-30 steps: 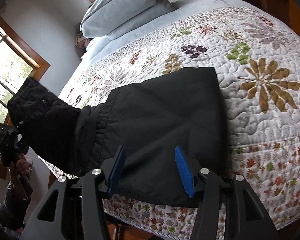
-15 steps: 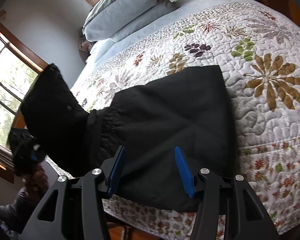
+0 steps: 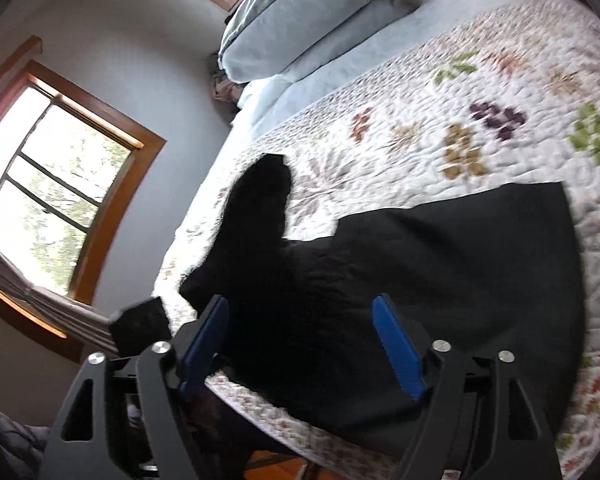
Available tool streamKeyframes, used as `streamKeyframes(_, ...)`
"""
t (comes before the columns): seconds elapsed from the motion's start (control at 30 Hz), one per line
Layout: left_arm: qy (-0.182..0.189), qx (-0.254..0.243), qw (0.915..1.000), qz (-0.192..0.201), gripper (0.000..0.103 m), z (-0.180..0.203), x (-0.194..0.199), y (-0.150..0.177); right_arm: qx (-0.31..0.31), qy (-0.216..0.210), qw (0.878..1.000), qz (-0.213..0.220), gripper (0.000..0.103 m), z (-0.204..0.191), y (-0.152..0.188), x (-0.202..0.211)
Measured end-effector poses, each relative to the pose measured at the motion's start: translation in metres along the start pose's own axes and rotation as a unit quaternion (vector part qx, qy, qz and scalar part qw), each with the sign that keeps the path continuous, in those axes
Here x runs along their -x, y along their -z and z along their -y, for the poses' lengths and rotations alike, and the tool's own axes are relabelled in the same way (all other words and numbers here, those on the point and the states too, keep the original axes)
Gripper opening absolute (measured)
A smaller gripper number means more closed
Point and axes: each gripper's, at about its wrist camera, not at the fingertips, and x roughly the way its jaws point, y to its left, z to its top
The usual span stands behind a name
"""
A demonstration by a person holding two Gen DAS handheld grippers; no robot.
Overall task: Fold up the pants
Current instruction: 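Fold the held pants over with the left tool and lay them down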
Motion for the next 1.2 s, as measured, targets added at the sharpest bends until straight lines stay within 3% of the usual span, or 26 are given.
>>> streamKeyframes(0.3, -0.026, -0.045, 0.9982, -0.029, 0.026, 0.021, -0.027, -0.013, -0.073, -0.043, 0.996, -0.032, 0.083, 0.009, -0.018, -0.042)
streamKeyframes(0.6, -0.034, -0.055, 0.9973, -0.036, 0.028, 0.037, -0.036, -0.012, -0.090, -0.031, 0.993, -0.071, 0.082, 0.006, -0.024, -0.086)
streamKeyframes(0.7, -0.036, -0.058, 0.9969, -0.038, 0.028, 0.039, -0.035, -0.009, -0.098, -0.030, 0.992, -0.079, 0.071, 0.008, -0.023, -0.097)
streamKeyframes(0.73, -0.036, -0.059, 0.9969, -0.038, 0.029, 0.038, -0.034, -0.008, -0.101, -0.030, 0.991, -0.082, 0.059, 0.008, -0.023, -0.100)
streamKeyframes(0.8, -0.038, -0.059, 0.9968, -0.039, 0.030, 0.036, -0.033, -0.005, -0.102, -0.025, 0.991, -0.082, 0.052, 0.008, -0.021, -0.104)
streamKeyframes(0.87, -0.039, -0.056, 0.9969, -0.038, 0.031, 0.037, -0.033, -0.005, -0.102, -0.023, 0.991, -0.079, 0.037, 0.010, -0.022, -0.104)
streamKeyframes(0.97, -0.040, -0.056, 0.9969, -0.038, 0.033, 0.038, -0.034, -0.004, -0.106, -0.024, 0.991, -0.077, 0.026, 0.015, -0.021, -0.103)
streamKeyframes(1.1, -0.045, -0.056, 0.9962, -0.048, 0.038, 0.044, -0.031, -0.005, -0.111, -0.029, 0.991, -0.075, 0.022, 0.019, -0.018, -0.102)
streamKeyframes(1.2, -0.054, -0.059, 0.9954, -0.054, 0.054, 0.050, -0.024, -0.005, -0.114, -0.033, 0.990, -0.071, 0.021, 0.021, -0.018, -0.100)
